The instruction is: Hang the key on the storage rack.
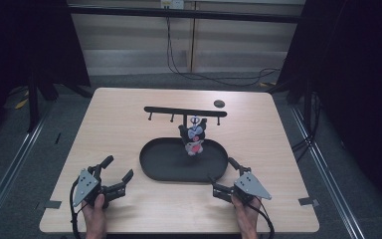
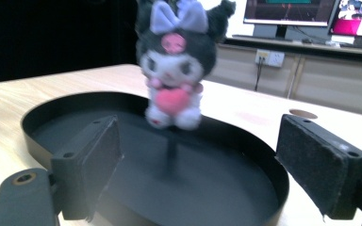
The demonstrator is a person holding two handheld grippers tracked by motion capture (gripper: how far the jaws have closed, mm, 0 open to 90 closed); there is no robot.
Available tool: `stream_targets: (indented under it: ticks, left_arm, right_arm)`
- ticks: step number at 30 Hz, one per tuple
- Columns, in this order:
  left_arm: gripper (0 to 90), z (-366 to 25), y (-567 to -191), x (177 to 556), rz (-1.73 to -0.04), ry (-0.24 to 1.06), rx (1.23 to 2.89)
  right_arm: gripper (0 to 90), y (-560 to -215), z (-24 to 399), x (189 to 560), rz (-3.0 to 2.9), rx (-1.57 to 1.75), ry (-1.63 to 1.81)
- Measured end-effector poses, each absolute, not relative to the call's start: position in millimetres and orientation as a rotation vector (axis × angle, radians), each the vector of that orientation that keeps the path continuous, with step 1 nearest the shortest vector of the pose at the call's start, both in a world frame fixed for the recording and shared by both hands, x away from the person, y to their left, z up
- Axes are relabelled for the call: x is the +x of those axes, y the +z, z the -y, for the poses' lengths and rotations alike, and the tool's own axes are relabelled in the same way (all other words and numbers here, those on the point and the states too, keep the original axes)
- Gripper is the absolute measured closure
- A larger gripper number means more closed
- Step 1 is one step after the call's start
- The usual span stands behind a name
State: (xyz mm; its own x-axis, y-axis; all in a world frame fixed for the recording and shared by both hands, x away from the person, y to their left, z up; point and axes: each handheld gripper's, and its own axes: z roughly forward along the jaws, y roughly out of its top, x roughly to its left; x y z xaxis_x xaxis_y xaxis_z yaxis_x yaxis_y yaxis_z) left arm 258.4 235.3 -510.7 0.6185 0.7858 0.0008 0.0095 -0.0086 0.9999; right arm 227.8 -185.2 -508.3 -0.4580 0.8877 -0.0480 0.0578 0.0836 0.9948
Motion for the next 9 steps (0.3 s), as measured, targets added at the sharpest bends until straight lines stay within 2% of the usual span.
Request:
stream_targets:
  ticks: [9]
  left_arm:
    - [15.3, -235.1, -510.8, 257.9, -0.721, 0.707, 1.463]
  right_arm:
    - [14.4, -511.8, 189.9, 220.0, -1.563, 0.884, 1.544]
